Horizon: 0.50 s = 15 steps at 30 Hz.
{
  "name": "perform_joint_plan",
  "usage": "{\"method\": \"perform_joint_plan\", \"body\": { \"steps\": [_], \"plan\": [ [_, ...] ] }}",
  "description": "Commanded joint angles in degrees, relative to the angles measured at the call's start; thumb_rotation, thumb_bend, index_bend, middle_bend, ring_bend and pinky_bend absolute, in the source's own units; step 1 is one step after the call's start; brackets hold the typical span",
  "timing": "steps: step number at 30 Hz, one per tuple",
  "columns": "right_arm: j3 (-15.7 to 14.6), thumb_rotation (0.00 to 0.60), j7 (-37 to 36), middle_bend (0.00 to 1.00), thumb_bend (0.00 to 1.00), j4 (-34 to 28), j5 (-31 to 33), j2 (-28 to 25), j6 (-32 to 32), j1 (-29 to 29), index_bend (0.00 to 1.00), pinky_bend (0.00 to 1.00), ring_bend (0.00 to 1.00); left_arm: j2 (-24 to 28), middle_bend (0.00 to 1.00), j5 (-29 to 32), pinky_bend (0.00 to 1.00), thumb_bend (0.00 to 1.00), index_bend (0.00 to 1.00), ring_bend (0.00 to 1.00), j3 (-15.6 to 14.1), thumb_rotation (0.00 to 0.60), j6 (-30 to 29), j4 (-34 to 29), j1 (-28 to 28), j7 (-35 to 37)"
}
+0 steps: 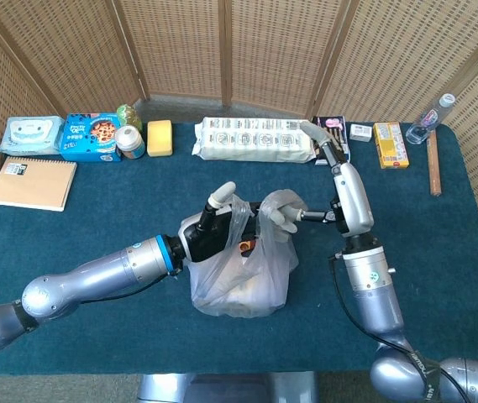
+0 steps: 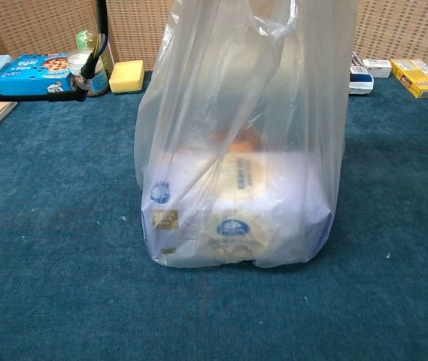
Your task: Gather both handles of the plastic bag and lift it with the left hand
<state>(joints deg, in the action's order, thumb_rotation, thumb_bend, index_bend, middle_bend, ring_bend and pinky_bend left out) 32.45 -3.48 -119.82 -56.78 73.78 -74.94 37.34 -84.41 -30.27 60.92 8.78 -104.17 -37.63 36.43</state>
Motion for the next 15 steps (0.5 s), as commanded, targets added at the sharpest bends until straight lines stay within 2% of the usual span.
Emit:
{"method": "perform_joint_plan", "body": {
  "steps": [1,15],
  "plan": [
    [-0.2,0.6,-0.3,0.11,0.15,0.2,0.5,-0.9,0.7,-0.3,0.12,0.01,0.07,-0.4,0.31,0.7,0.17,0.14,0.36,0.17,0.5,0.0,0.4,0.2,0.3,0.4],
    [-0.2,0.6,-4.9,0.11,0.16,0.1,0.1,-5.6,1.3,-3.8,0.12,0.01,0.06,-1.8,0.31,3.5,0.18,0.14,0.36,0.17,3.1,0.0,1.9,1.3,2.6,1.2]
  ]
}}
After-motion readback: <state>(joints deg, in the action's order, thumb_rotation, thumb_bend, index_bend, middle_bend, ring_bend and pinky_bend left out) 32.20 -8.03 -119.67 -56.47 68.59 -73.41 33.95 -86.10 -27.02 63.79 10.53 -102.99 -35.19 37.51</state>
